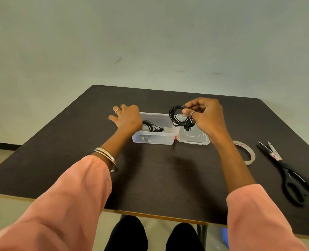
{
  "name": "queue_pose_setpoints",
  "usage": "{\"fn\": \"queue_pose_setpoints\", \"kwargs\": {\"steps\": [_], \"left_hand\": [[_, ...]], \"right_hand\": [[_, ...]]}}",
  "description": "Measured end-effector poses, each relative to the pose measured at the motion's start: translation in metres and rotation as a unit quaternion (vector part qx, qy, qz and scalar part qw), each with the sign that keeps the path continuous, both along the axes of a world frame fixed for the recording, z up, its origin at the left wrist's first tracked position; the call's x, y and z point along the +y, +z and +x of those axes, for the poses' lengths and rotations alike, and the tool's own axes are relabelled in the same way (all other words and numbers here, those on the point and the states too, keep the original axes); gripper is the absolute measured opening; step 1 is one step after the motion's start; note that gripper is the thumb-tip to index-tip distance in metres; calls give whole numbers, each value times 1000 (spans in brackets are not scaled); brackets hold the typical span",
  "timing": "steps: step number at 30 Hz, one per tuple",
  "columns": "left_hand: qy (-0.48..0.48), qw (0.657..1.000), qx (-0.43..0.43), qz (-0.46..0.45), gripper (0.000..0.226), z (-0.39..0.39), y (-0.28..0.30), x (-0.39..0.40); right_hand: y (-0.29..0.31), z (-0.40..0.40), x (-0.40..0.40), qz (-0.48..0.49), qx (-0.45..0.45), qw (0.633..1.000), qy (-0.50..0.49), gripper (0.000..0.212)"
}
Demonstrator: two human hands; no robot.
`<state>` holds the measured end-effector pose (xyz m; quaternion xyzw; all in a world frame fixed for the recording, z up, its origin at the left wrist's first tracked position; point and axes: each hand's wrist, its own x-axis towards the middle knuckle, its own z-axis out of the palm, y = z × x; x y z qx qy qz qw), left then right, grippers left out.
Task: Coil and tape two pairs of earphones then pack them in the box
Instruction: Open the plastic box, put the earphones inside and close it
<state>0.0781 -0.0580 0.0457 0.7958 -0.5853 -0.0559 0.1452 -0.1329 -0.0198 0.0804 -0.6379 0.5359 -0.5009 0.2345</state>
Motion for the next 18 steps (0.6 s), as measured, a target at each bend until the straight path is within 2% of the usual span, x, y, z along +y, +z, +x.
{"fn": "queue_pose_setpoints", "kwargs": {"steps": [2,4,9,13,15,18], "left_hand": [[-6,1000,12,16,38,3,0,-1],[-13,999,35,13,33,8,2,-1],[14,990,124,-66,15,16,9,2],[20,969,215,-123,9,20,7,7],[15,959,246,-142,12,22,5,10],[14,955,252,-154,15,23,3,11]], "right_hand": [[1,3,-3,10,7,1000,-7,12],[2,10,-7,21,17,1000,-7,12],[5,34,-17,44,39,998,22,19],[2,56,-26,67,22,996,54,15],[-4,65,-31,80,78,992,55,14],[-17,73,-37,81,237,967,50,14]]}}
